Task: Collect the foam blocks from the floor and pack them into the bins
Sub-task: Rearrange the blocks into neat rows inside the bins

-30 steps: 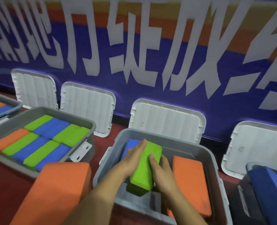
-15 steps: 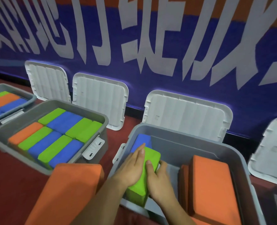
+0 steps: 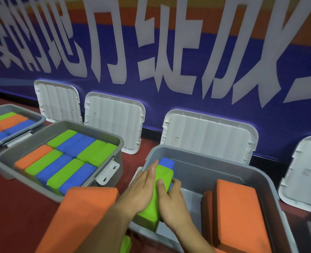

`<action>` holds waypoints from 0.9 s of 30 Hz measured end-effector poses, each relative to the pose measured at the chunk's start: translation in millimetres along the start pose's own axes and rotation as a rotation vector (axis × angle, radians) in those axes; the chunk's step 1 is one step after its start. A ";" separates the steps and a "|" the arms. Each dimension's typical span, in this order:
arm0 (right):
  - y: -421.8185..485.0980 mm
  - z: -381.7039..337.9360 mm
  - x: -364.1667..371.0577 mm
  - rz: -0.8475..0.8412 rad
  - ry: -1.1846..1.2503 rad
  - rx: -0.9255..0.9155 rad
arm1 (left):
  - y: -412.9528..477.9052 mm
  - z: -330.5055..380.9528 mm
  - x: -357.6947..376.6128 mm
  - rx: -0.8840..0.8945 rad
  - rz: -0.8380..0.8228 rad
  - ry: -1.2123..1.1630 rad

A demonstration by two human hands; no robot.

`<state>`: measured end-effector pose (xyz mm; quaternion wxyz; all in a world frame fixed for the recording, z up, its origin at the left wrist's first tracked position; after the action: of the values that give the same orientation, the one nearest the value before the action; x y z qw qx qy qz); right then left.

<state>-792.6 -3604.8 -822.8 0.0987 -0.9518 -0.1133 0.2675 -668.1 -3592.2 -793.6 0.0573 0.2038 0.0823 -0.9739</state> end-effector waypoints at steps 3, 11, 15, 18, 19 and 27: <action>4.8 3.7 11.1 -0.011 0.029 0.008 | 0.6 -1.9 -1.8 0.001 0.020 0.038; 29.2 30.8 24.3 -0.099 -0.035 0.064 | 30.6 -45.0 16.8 -0.012 -0.026 0.216; 42.2 42.1 34.4 -0.145 -0.029 0.096 | 44.0 -68.8 21.6 -0.015 0.014 0.250; 49.0 47.4 41.7 -0.169 -0.022 0.132 | 44.6 -82.8 25.8 -0.007 0.059 0.288; 50.5 49.1 44.1 -0.180 -0.016 0.138 | 45.1 -87.1 27.2 0.006 0.057 0.335; 49.0 63.5 44.8 -0.194 0.052 0.130 | 50.5 -112.2 37.4 0.152 0.111 0.484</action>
<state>-781.2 -3631.6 -909.9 0.1887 -0.9345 -0.1847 0.2386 -651.3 -3624.0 -917.1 0.0736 0.4389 0.0088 -0.8954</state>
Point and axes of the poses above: each hand's wrist, its own y-axis towards the middle knuckle, its own x-axis out of the palm, z = x × y, the point moved 1 cm from there along y, towards the middle knuckle, and after that the axes turned 8 degrees about -y, right-handed, at the moved point
